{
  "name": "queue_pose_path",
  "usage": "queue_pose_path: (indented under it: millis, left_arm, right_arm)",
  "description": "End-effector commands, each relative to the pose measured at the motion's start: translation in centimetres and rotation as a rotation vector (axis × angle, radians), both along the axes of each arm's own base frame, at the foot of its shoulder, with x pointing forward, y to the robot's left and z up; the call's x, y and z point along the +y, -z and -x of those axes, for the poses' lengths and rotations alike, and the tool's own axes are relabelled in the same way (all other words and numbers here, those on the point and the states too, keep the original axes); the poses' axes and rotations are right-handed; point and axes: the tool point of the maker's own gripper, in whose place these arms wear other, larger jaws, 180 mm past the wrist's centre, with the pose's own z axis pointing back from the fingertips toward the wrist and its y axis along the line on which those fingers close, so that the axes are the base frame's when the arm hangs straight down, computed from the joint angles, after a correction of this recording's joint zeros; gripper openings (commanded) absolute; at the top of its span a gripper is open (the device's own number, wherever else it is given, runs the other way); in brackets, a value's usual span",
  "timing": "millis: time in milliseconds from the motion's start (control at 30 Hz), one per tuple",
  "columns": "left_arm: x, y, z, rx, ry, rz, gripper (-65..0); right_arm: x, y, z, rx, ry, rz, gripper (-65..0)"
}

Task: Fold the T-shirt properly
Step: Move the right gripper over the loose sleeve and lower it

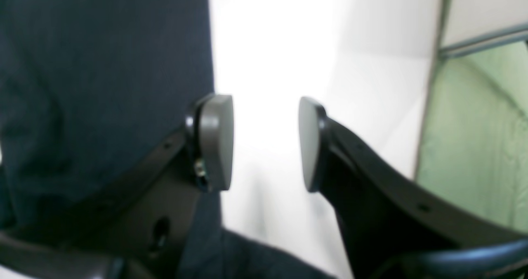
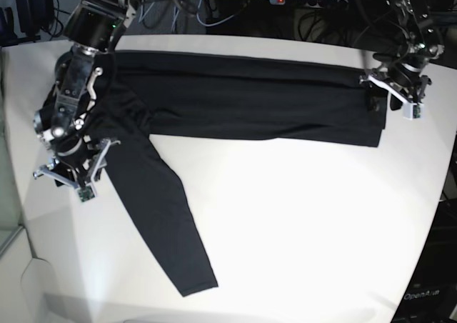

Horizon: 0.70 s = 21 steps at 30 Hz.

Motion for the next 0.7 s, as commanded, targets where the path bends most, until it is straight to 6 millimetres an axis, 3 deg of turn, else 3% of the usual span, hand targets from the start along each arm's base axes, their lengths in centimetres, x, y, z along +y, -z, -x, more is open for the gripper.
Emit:
queue_pose_path:
  millis: [0, 400, 500, 667]
  left_arm:
    - [0.5, 0.2, 0.7, 0.035, 0.003, -0.020, -28.7]
    - [1.9, 0.0, 1.6, 0.044, -0.017, -0.043, -28.6]
    - [2.3, -0.2, 1.3, 0.036, -0.027, -0.045, -28.5]
    - [2.2, -0.8, 0.9, 0.019, -0.021, -0.053, -28.4]
  right_arm:
    - [0.1, -1.7, -1.1, -0.059, -0.005, -0.002, -38.9]
    - [2.9, -1.0, -1.3, -0.058, -0.017, -0.073, -38.4]
    - [4.0, 0.0, -1.4, -0.037, -0.037, -0.094, -38.4]
    - [4.0, 0.5, -2.9, -0.018, -0.046, -0.112, -38.4]
